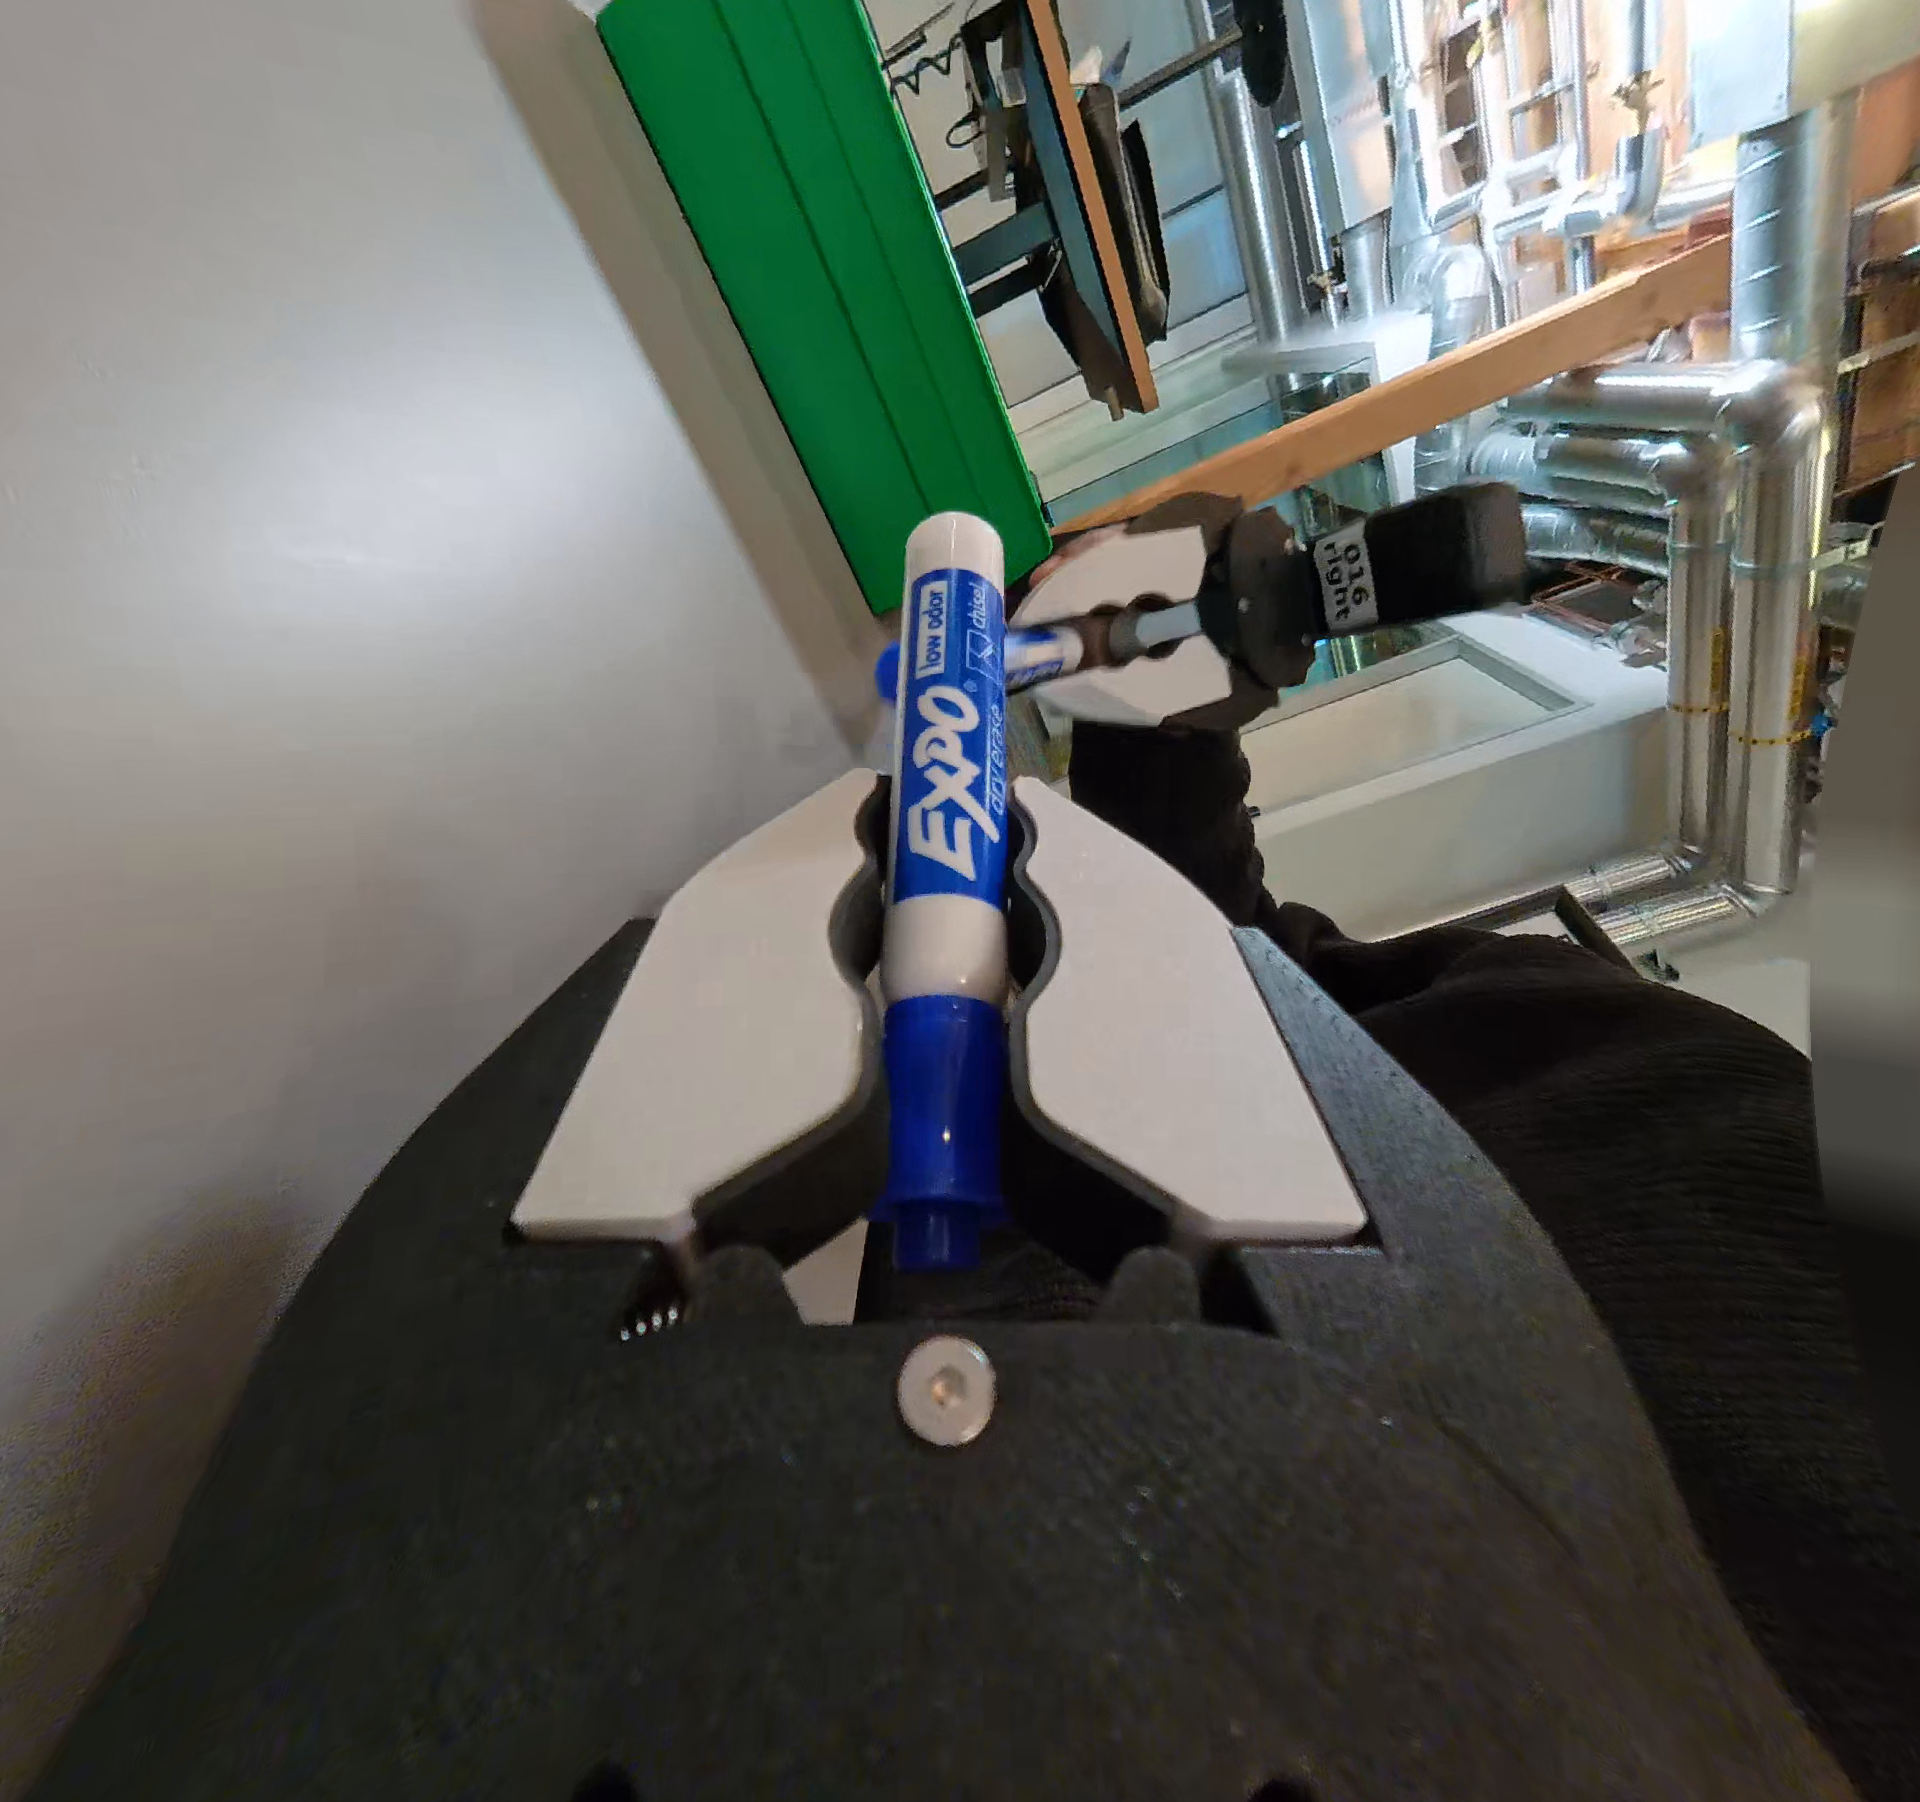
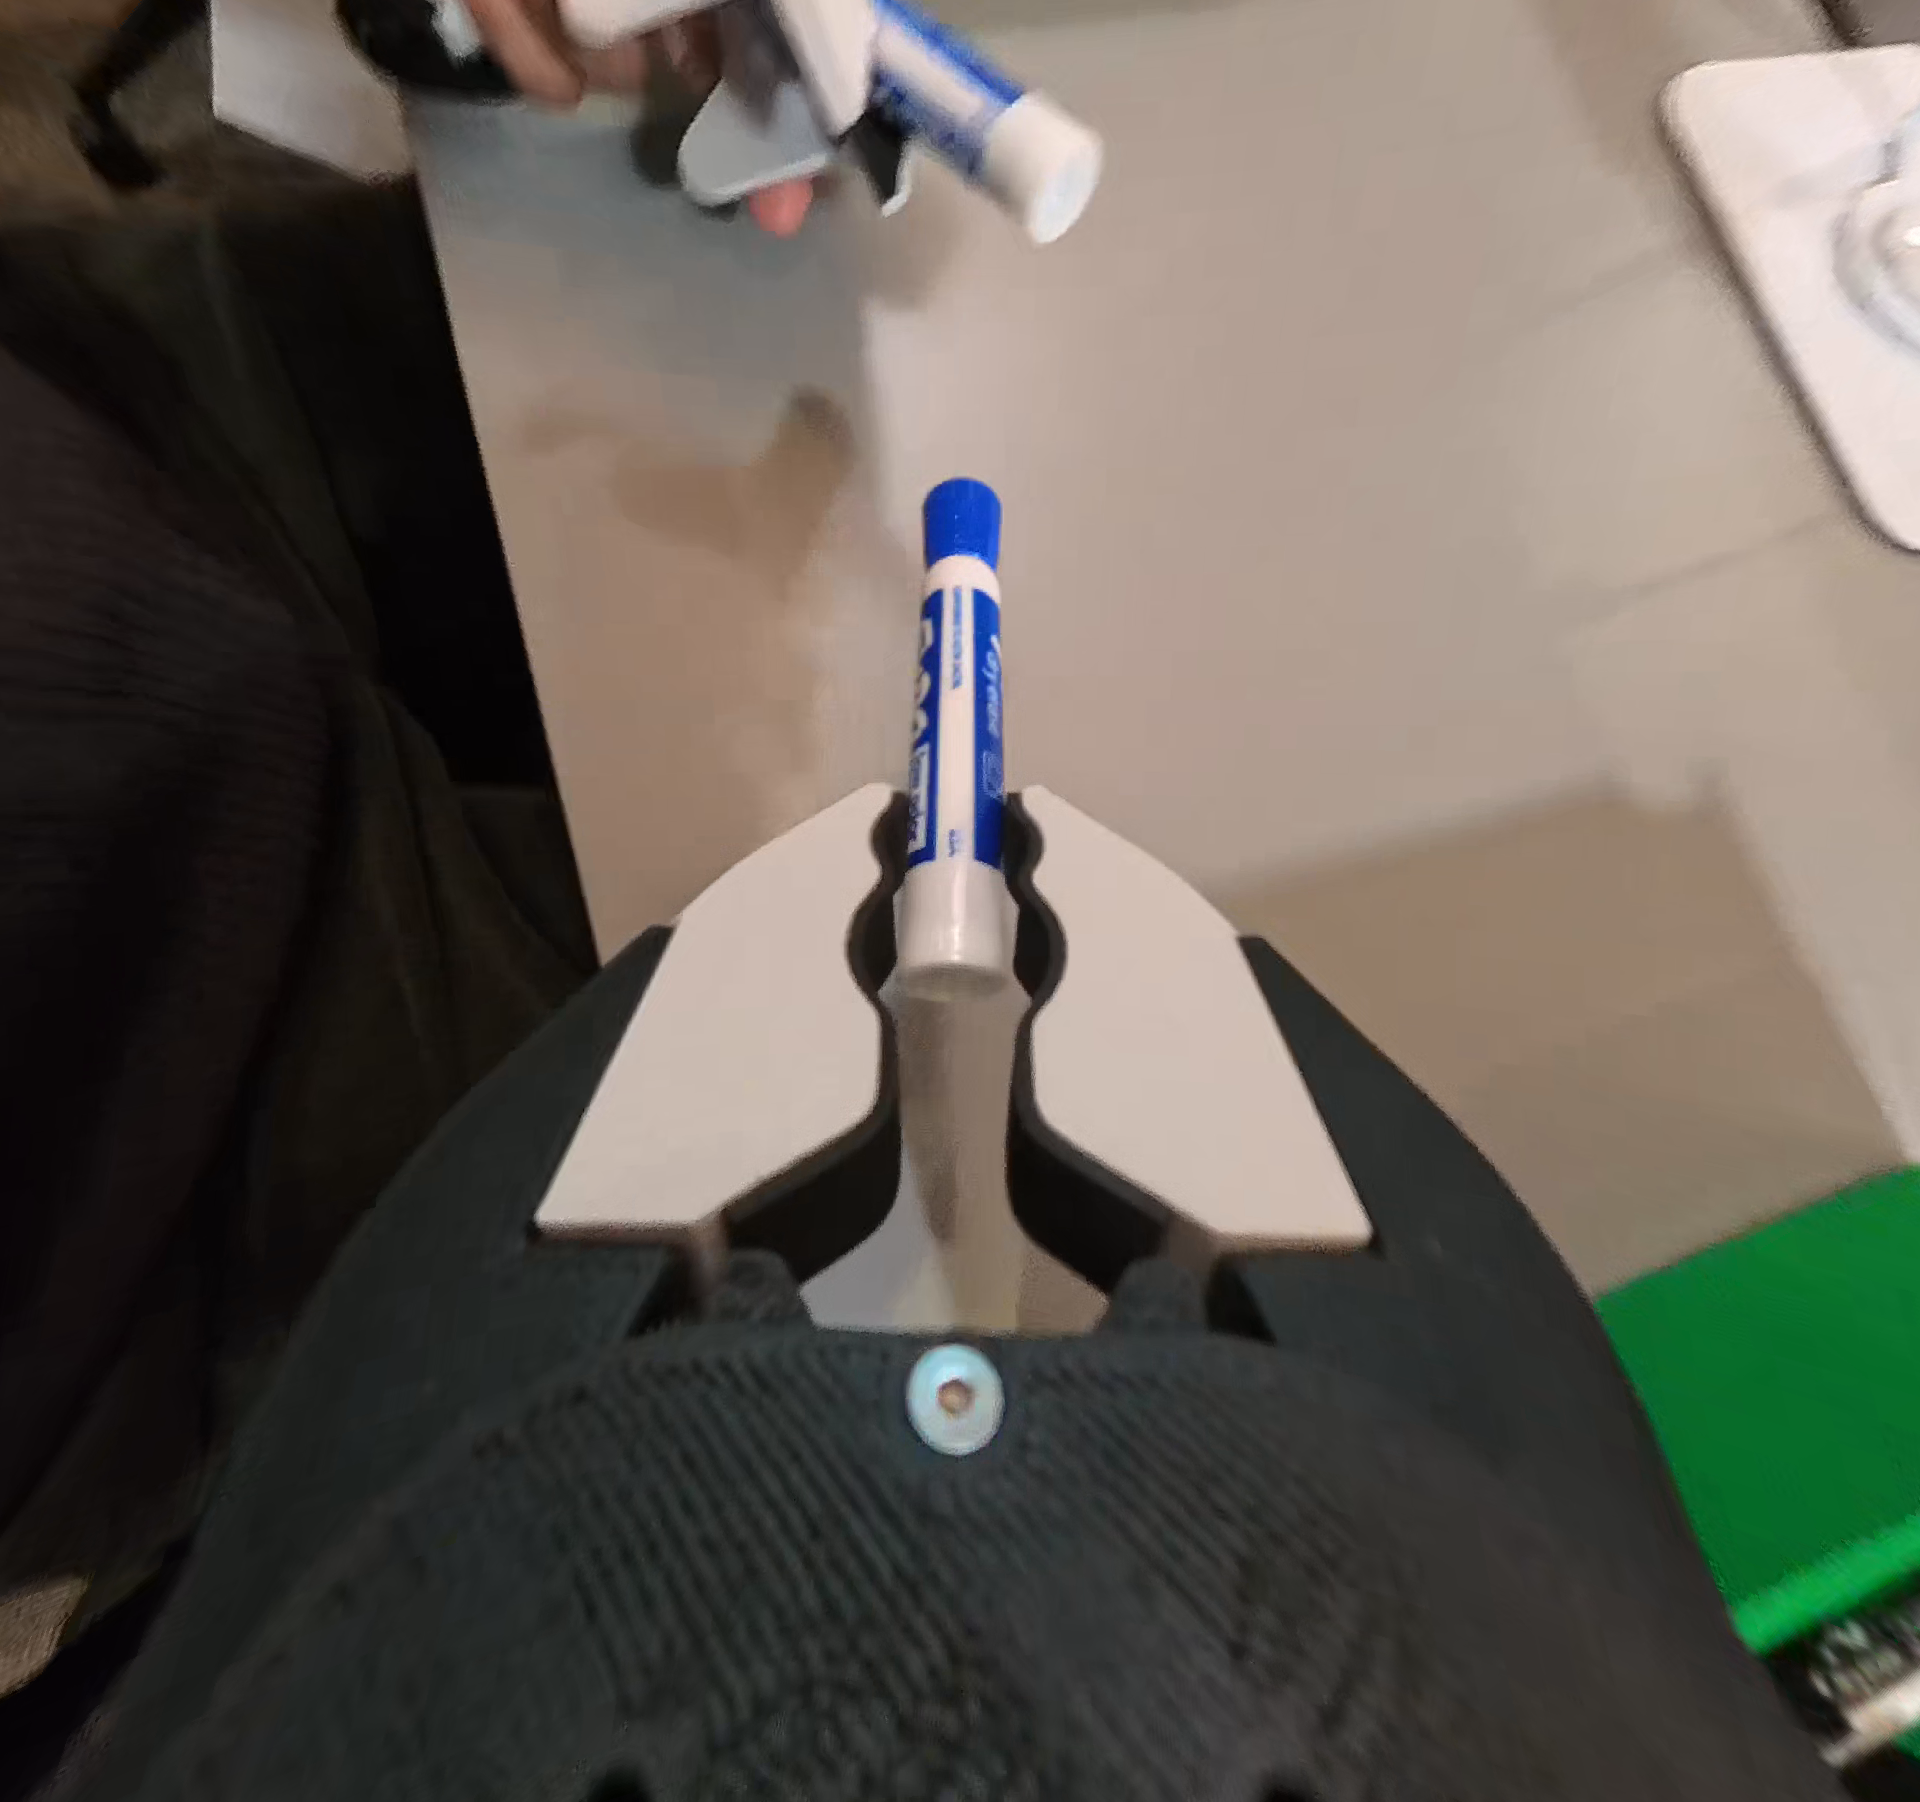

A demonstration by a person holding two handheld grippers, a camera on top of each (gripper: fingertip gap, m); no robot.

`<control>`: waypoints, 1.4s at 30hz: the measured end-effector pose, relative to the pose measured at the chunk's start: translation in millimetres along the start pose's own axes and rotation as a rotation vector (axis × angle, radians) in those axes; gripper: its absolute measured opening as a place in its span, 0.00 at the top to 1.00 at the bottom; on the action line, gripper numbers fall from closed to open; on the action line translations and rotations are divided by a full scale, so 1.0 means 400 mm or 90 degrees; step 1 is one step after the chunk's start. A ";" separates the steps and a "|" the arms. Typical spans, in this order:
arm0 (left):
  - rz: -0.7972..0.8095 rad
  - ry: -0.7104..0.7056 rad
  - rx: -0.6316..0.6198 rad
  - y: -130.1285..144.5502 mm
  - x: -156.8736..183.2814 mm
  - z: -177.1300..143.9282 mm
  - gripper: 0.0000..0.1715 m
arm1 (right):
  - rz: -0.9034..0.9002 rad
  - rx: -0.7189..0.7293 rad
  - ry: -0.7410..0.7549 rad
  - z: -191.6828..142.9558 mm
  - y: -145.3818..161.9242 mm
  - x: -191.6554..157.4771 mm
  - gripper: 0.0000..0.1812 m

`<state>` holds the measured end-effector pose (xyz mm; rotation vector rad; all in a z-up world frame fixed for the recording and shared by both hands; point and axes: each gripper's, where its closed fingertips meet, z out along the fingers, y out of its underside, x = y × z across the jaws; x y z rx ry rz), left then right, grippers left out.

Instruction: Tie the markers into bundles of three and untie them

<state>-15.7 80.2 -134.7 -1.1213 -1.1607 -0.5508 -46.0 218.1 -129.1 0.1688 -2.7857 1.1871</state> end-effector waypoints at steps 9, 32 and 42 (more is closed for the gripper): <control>0.011 0.016 -0.054 0.043 0.010 0.030 0.89 | 0.260 0.139 0.338 -0.359 0.079 0.315 0.90; 0.027 0.024 -0.123 0.096 0.023 0.074 0.89 | 0.264 -0.228 0.500 -0.328 0.463 0.405 0.77; 0.024 0.019 -0.131 0.111 0.027 0.091 0.89 | -0.151 -0.361 0.302 -0.245 0.430 0.457 0.87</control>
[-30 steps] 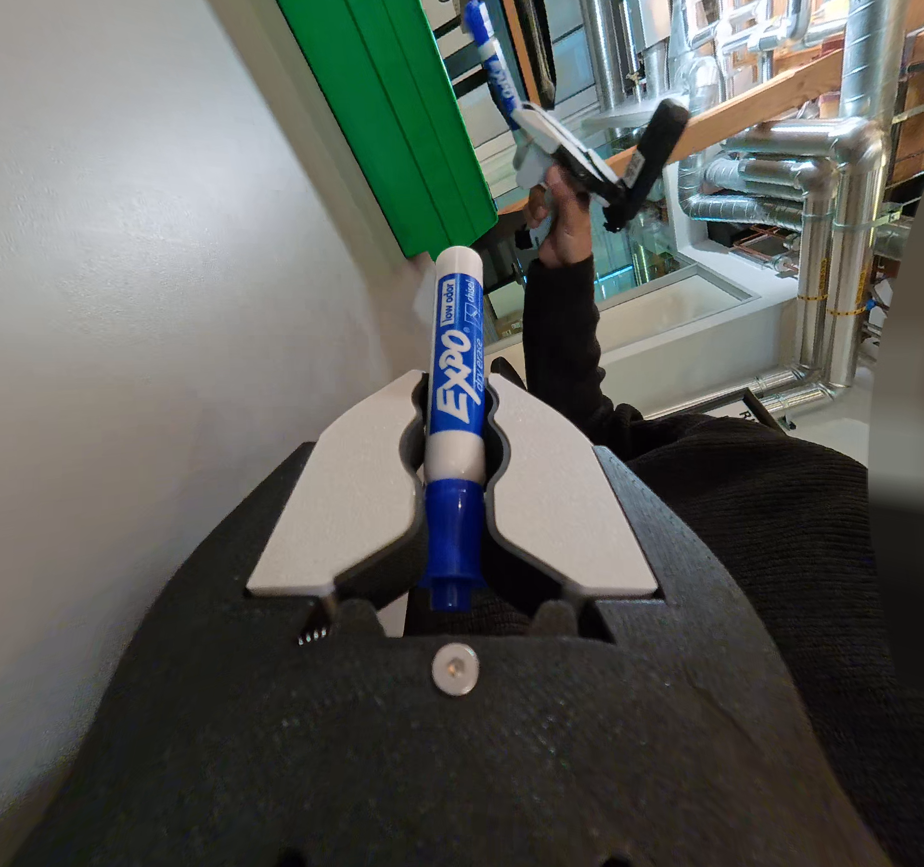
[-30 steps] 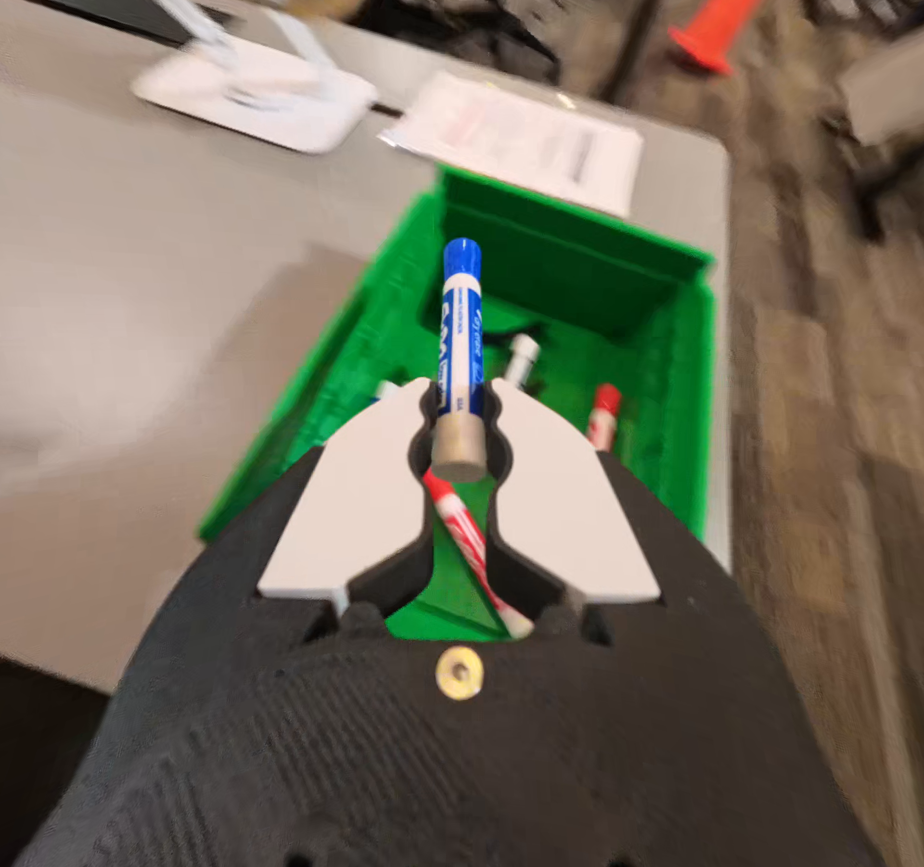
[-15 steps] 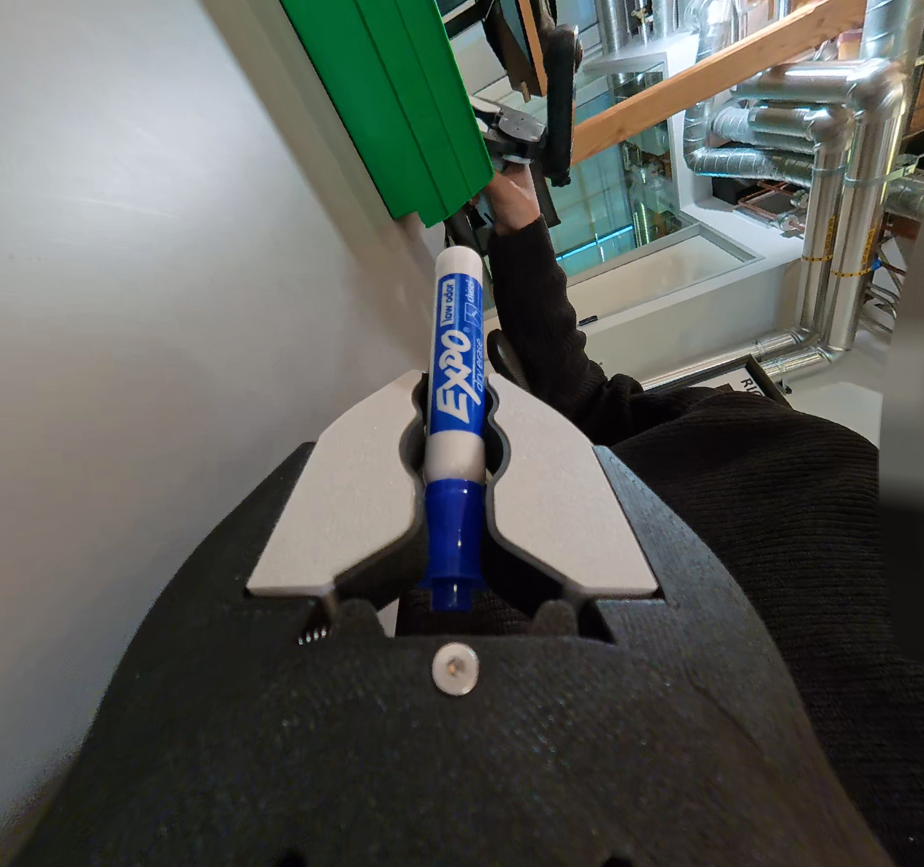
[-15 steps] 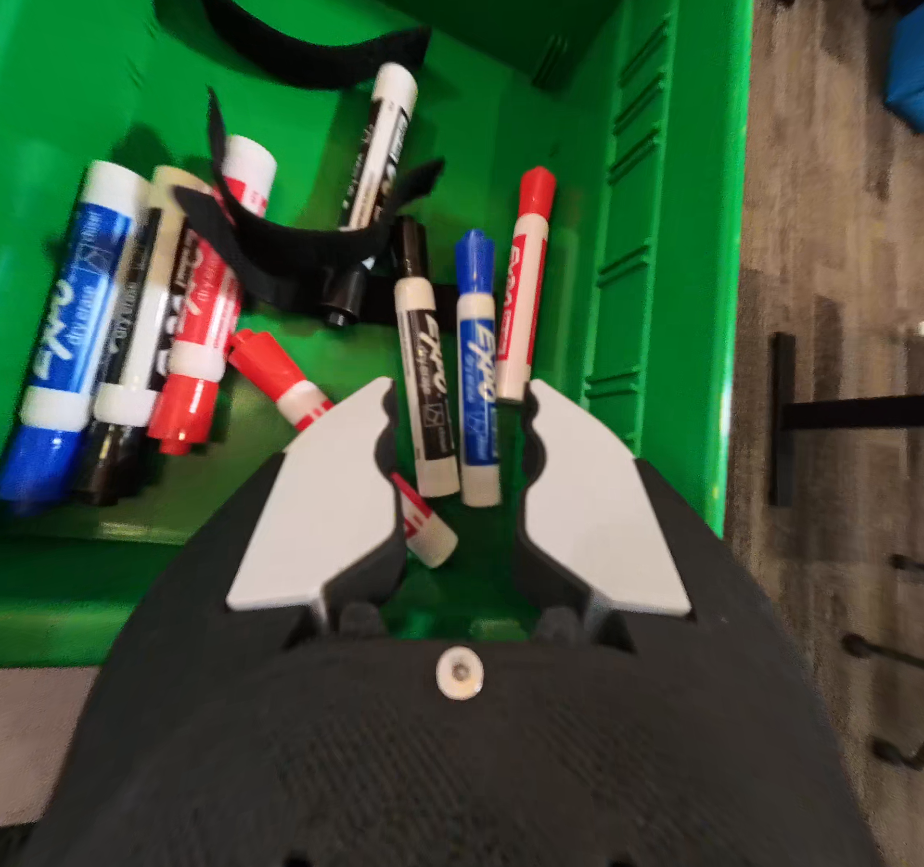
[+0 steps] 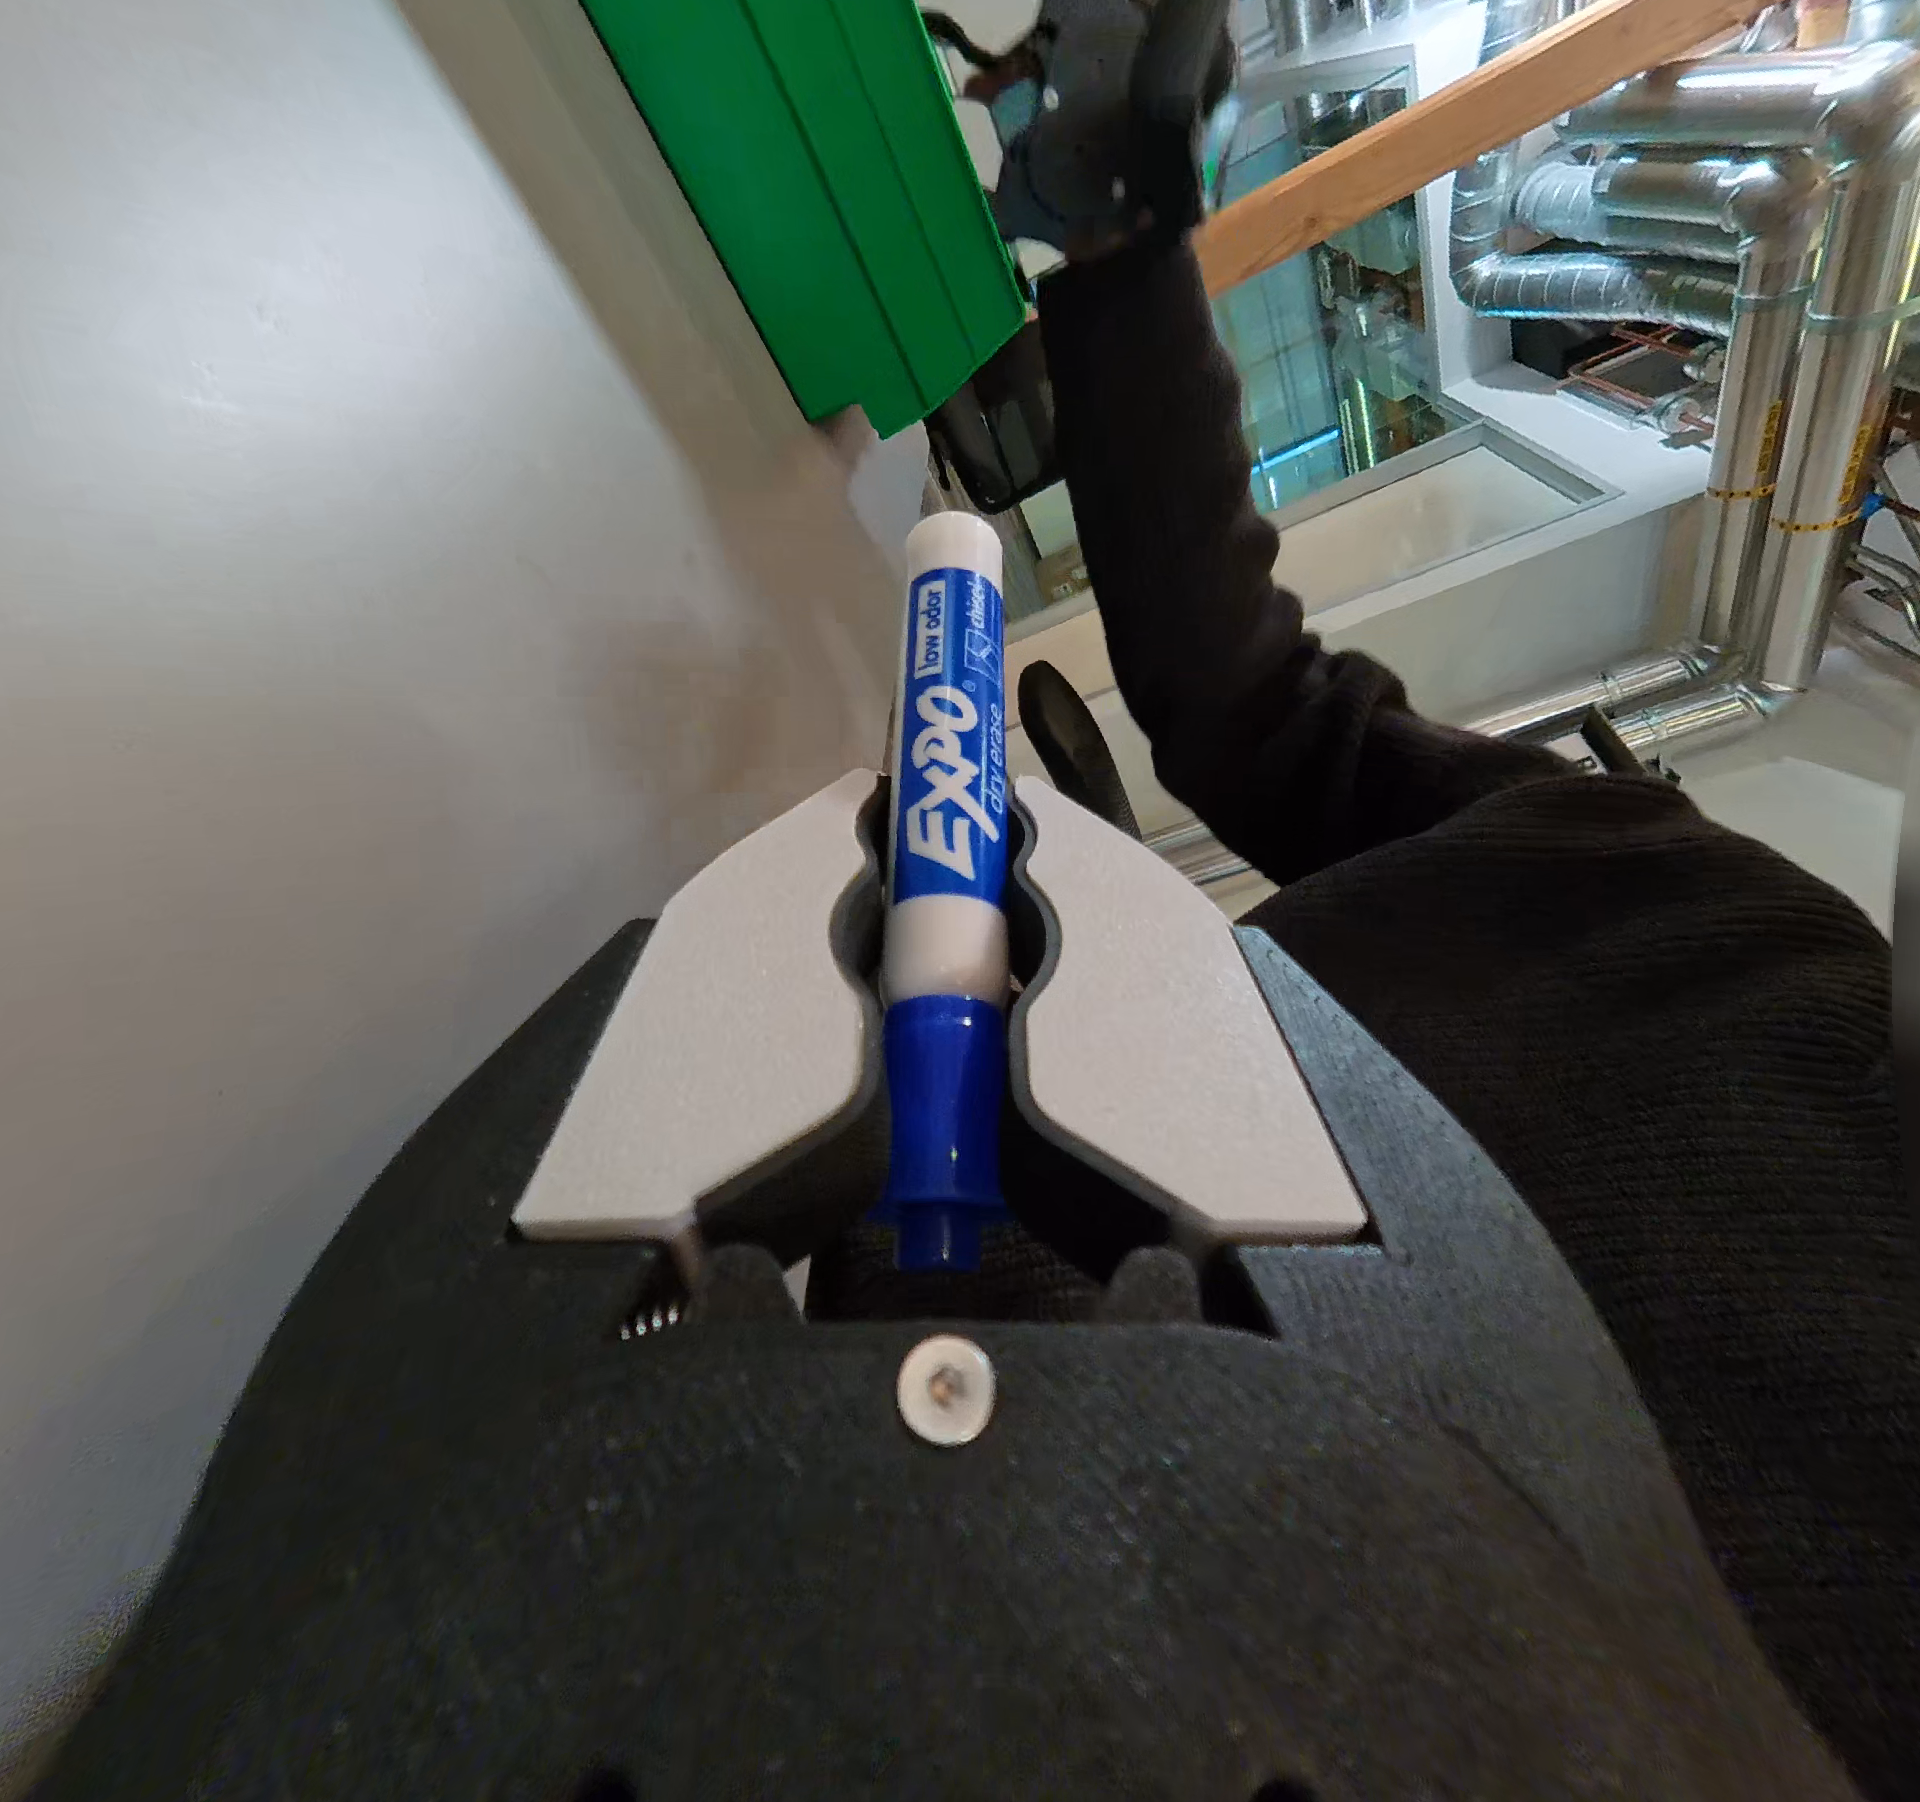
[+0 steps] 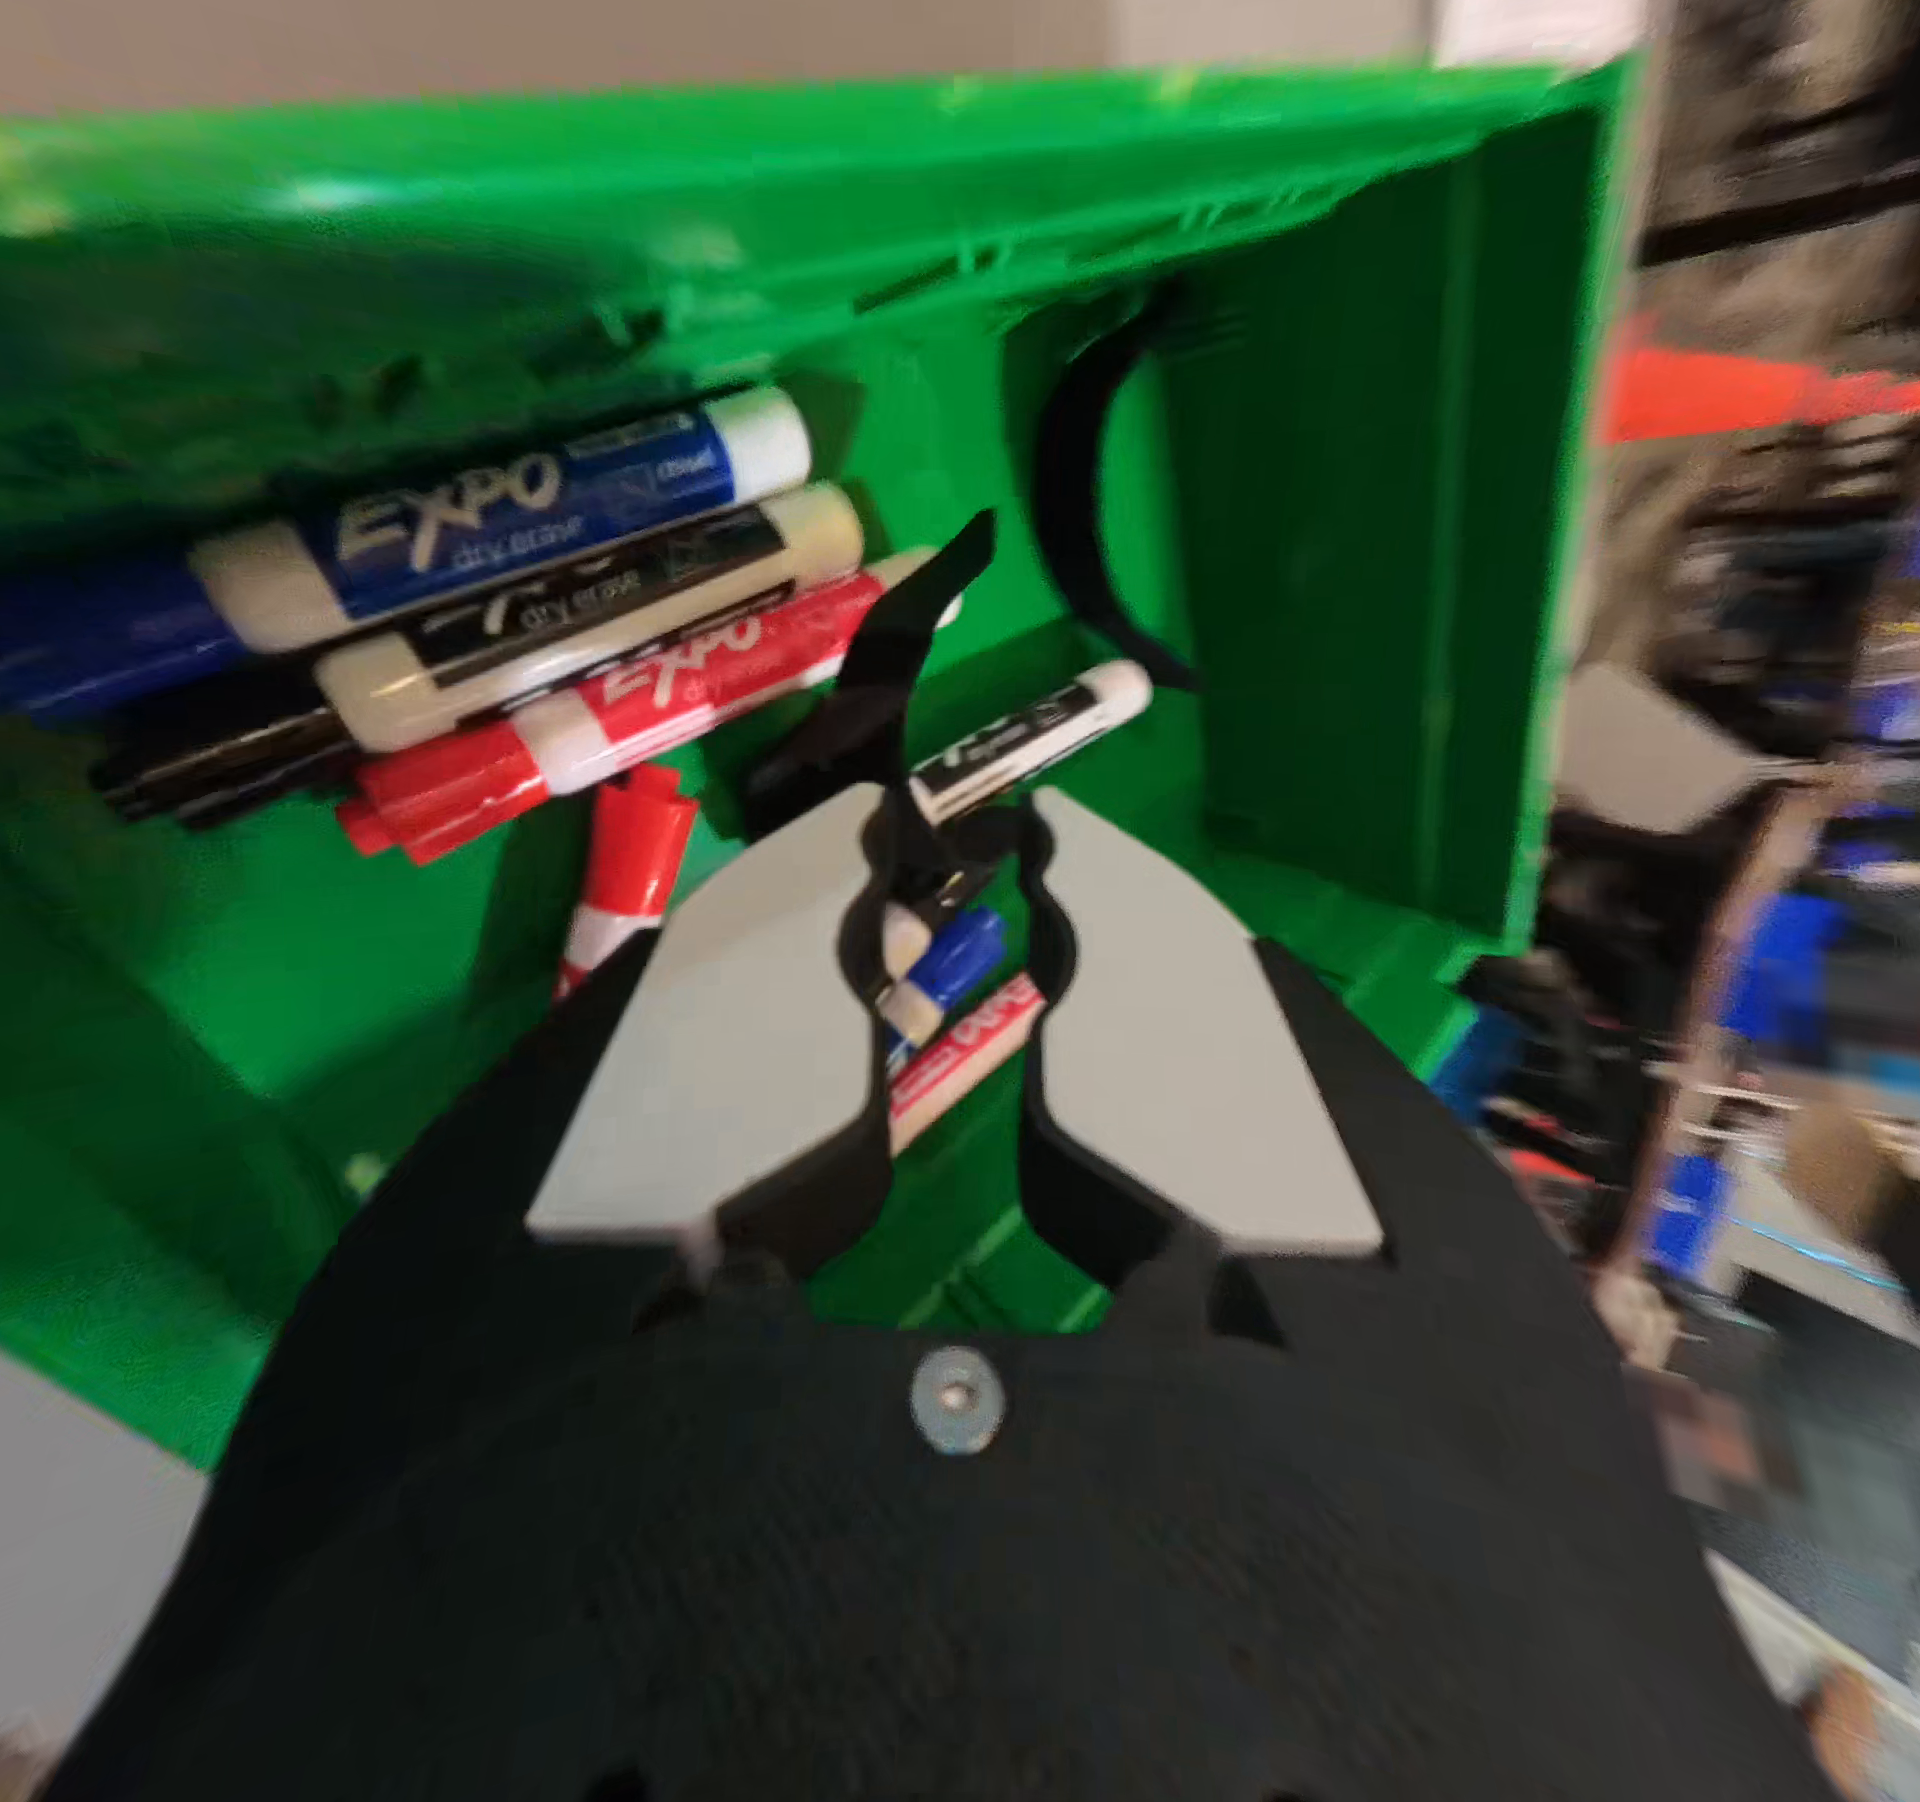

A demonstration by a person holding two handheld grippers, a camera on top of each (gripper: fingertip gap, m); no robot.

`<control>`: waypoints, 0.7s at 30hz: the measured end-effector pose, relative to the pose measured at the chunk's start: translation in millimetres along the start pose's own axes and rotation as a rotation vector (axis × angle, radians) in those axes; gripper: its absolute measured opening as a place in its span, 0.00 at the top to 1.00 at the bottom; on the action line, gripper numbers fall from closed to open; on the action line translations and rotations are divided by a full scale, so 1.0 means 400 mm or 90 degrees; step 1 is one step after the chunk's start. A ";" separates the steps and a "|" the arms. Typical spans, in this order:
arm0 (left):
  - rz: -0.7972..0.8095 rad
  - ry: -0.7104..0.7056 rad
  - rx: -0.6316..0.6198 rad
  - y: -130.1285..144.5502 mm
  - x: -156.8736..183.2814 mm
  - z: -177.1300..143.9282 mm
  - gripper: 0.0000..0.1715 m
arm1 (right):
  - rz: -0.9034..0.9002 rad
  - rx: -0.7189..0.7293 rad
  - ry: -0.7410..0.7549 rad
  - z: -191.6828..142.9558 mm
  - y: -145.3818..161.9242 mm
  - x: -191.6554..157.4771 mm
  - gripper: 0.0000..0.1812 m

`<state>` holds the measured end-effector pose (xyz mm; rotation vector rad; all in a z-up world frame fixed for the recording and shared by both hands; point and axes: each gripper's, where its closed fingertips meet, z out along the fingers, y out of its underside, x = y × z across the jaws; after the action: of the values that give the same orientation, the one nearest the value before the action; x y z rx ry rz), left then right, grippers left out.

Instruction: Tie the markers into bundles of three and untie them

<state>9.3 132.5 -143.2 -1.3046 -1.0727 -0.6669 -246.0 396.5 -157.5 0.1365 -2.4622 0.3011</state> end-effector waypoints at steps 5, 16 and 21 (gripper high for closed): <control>0.011 -0.008 -0.023 0.014 -0.006 0.011 0.89 | 0.097 -0.013 -0.224 0.030 0.026 -0.025 0.85; -0.002 0.004 -0.027 0.014 -0.011 0.005 0.89 | 0.189 0.098 0.029 -0.042 -0.008 0.205 0.99; 0.000 0.005 -0.030 0.015 -0.010 0.008 0.89 | 0.130 0.093 0.202 -0.118 -0.041 0.310 0.99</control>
<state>12.2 136.2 -149.6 -1.3414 -1.0569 -0.7006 -312.5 389.6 -41.9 -0.0969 -2.1405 0.5480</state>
